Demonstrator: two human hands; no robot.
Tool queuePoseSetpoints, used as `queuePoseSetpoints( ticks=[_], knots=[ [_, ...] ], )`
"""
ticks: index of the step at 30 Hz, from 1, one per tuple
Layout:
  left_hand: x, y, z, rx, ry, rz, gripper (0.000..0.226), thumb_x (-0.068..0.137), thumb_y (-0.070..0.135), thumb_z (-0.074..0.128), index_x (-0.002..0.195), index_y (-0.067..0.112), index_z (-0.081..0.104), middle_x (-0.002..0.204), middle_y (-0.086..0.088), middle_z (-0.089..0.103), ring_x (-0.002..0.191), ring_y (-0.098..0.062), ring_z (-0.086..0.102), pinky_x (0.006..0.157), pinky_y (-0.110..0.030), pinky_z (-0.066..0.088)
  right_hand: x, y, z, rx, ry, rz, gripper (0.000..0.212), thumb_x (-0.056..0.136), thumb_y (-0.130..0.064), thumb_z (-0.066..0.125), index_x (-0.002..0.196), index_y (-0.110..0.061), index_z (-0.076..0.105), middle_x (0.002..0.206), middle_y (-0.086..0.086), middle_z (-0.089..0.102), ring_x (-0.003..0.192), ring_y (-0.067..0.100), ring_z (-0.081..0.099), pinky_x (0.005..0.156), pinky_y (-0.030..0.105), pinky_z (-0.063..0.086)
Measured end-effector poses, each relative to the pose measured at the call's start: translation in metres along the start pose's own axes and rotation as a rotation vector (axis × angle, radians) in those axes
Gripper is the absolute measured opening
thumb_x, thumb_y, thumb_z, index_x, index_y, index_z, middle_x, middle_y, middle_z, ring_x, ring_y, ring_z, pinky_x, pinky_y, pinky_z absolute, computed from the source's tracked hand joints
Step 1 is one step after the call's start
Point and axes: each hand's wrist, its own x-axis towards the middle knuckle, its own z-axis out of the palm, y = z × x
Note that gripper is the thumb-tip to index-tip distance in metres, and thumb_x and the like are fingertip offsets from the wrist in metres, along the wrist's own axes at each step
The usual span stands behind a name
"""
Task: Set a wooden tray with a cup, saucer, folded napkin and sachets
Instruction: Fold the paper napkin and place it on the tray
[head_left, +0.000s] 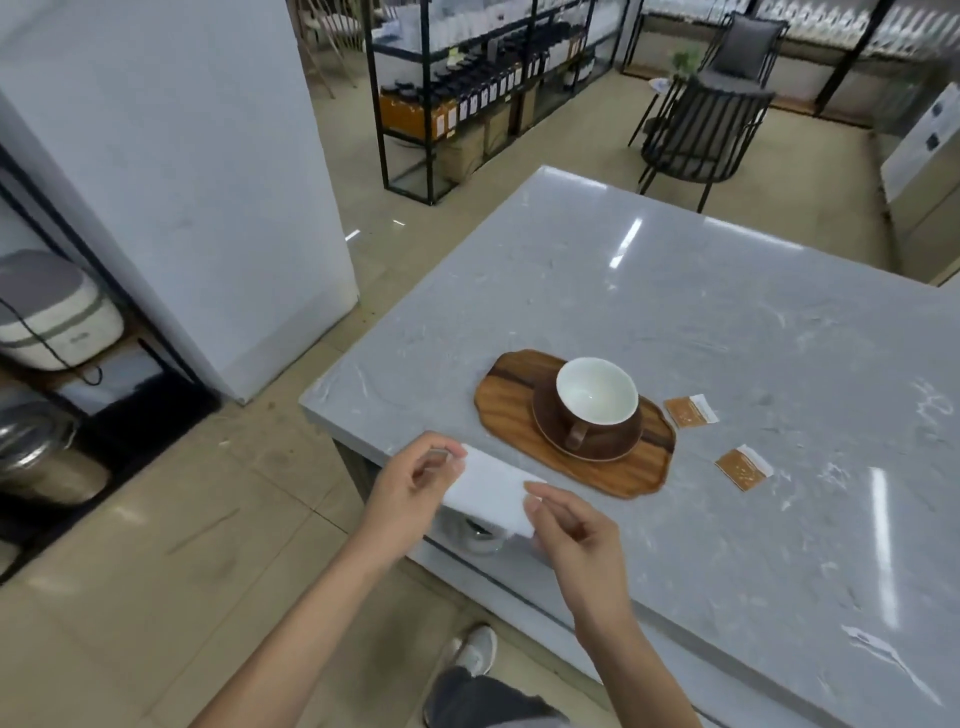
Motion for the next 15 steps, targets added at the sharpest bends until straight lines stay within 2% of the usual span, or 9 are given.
queuePoseSetpoints(
  ticks=[2,4,8,9,12,15],
  knots=[
    [0.028,0.005,-0.009,0.044,-0.026,-0.01,0.011,0.093,0.039,0.066,0.102,0.032,0.069,0.096,0.009,0.073,0.095,-0.003,0.066,0.074,-0.017,0.05,0.022,-0.004,0.012,-0.02,0.012,-0.014,0.016,0.093,-0.022,0.075,0.097,-0.036,0.081,0.101,-0.012,0.08,0.098,0.003,0.073,0.079,0.023,0.061],
    [0.053,0.01,-0.015,0.067,-0.062,-0.035,0.007,0.095,0.035,0.066,0.101,0.034,0.07,0.1,0.008,0.073,0.099,-0.004,0.066,0.075,-0.017,0.05,0.039,-0.008,0.024,-0.019,0.036,-0.011,0.018,0.093,-0.022,0.074,0.095,-0.039,0.079,0.097,-0.014,0.08,0.094,0.001,0.073,0.074,0.018,0.059],
    [0.1,0.02,-0.021,0.068,-0.133,-0.057,0.012,0.094,0.026,0.069,0.101,0.036,0.071,0.103,0.007,0.074,0.098,-0.004,0.067,0.074,-0.017,0.052,0.069,-0.009,0.044,0.0,0.118,0.005,0.016,0.092,-0.022,0.075,0.094,-0.037,0.077,0.086,-0.002,0.079,0.083,0.006,0.073,0.075,0.025,0.058],
    [0.111,0.021,-0.022,0.061,-0.15,-0.058,0.013,0.093,0.024,0.069,0.101,0.035,0.071,0.104,0.006,0.074,0.098,-0.006,0.068,0.073,-0.017,0.052,0.075,-0.009,0.047,-0.002,0.129,0.007,0.015,0.092,-0.021,0.075,0.094,-0.037,0.077,0.088,-0.006,0.079,0.084,0.006,0.074,0.078,0.028,0.06],
    [0.141,0.022,-0.024,0.044,-0.187,-0.074,0.015,0.092,0.018,0.071,0.102,0.029,0.075,0.107,0.003,0.076,0.102,-0.012,0.069,0.078,-0.024,0.054,0.089,-0.009,0.057,-0.006,0.156,0.039,0.015,0.091,-0.02,0.076,0.096,-0.034,0.076,0.095,-0.024,0.076,0.091,0.001,0.074,0.08,0.033,0.064],
    [0.164,0.021,-0.022,0.059,-0.234,-0.045,0.017,0.091,0.015,0.072,0.103,0.025,0.078,0.11,0.006,0.077,0.106,-0.012,0.069,0.088,-0.031,0.054,0.093,-0.006,0.064,0.01,0.24,0.018,0.015,0.09,-0.019,0.077,0.097,-0.033,0.077,0.095,-0.015,0.079,0.086,0.005,0.076,0.071,0.025,0.06]
  ],
)
